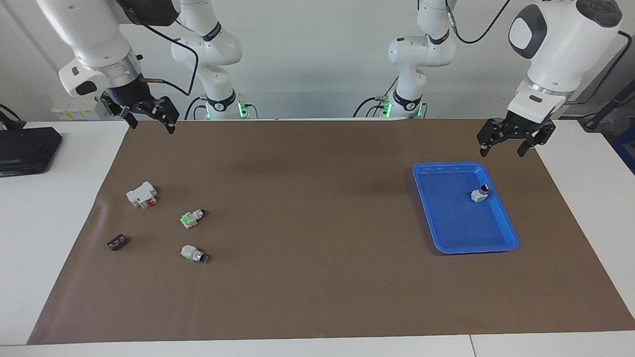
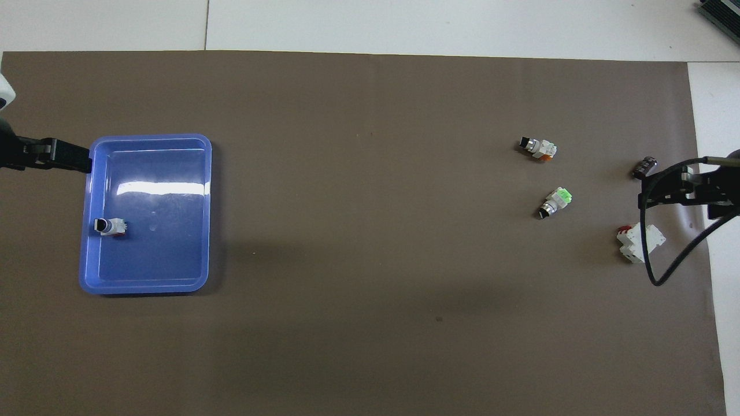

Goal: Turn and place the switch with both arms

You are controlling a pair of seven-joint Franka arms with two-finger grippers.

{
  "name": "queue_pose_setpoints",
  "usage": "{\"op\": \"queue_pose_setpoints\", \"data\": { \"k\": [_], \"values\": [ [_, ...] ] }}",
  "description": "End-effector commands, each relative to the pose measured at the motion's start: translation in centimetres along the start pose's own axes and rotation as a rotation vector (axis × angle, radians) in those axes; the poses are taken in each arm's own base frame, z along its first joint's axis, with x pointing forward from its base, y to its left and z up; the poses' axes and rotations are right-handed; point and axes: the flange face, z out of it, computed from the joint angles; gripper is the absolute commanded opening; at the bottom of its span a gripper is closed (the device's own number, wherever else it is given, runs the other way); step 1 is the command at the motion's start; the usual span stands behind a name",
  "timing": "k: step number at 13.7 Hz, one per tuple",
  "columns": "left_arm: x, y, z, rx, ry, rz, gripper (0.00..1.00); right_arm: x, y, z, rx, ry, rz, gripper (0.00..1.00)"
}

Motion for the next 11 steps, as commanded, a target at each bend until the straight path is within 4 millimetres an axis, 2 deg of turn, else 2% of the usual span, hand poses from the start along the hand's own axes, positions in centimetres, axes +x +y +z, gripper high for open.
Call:
{"op": "queue_pose_setpoints", "data": {
  "k": [1,11],
  "values": [
    [-0.89,-0.74,-0.08,-0.004,0.009,-0.02,1.0,-0.17,0.18,-0.17,-0.004,-0.008,-0.02,1.0],
    [-0.88,-0.65,-0.08,-0.004,0.009,-0.018,1.0,-0.82,0.36,-0.22,-0.004,-0.028,-0.02,1.0]
  ]
}}
